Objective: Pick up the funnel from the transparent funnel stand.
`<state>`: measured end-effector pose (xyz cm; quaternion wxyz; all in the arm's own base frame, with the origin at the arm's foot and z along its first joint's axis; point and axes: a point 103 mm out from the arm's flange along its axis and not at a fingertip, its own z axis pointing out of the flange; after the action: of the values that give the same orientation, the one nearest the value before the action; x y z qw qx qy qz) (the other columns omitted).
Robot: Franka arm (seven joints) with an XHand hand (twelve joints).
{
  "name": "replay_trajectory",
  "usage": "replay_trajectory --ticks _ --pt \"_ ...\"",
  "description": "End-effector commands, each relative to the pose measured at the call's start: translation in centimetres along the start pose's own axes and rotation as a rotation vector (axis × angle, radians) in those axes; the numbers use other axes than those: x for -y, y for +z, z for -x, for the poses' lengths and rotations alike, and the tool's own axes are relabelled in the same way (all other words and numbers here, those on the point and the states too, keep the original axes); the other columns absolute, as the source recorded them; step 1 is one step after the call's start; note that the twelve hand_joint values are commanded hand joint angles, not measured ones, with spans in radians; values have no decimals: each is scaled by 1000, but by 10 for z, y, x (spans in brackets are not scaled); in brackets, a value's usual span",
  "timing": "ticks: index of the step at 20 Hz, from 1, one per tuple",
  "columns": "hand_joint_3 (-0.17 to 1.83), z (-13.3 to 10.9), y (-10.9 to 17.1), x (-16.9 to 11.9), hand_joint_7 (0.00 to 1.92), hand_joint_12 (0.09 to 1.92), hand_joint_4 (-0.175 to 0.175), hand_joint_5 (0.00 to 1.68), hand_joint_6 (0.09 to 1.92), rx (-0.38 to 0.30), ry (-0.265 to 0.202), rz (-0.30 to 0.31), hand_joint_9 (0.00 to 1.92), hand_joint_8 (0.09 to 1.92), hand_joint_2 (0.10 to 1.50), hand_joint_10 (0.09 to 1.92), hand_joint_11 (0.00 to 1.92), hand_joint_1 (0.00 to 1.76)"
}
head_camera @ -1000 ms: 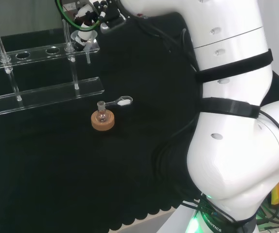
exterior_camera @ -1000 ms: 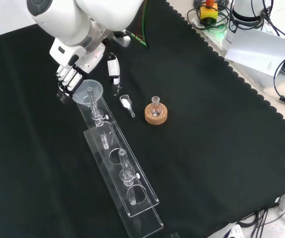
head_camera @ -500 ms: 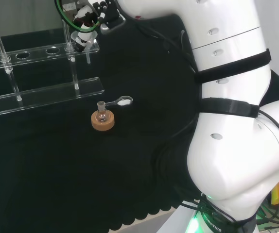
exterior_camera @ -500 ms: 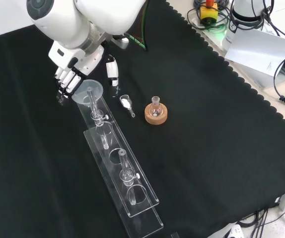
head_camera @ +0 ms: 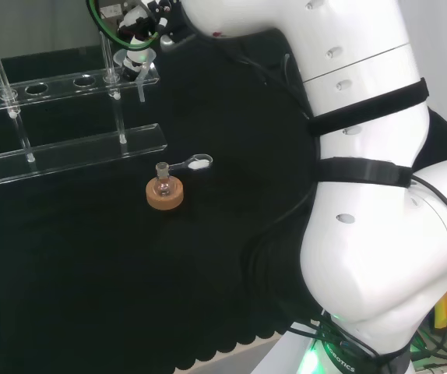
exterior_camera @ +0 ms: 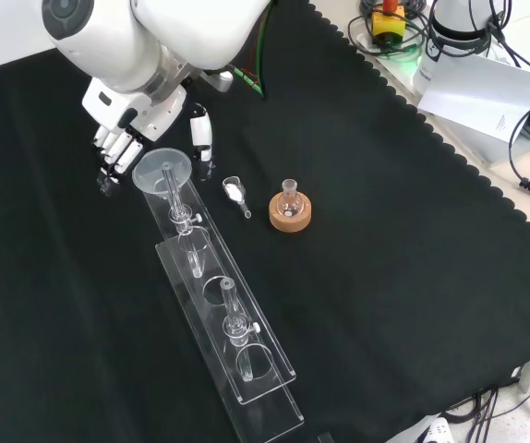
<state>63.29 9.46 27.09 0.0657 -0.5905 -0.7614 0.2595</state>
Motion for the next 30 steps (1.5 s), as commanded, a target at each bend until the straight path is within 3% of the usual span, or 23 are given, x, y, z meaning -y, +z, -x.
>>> replay_trajectory --ticks 1,12,30 --pt "145 4 4 -3 0 1404 -54 62 87 17 1 -11 244 569 786 811 226 572" --pt "194 5 5 -4 77 1384 -54 155 87 10 -14 -12 465 705 780 692 259 614" --pt "232 1 0 8 74 1378 -54 151 87 19 -30 -2 450 695 761 648 261 611"
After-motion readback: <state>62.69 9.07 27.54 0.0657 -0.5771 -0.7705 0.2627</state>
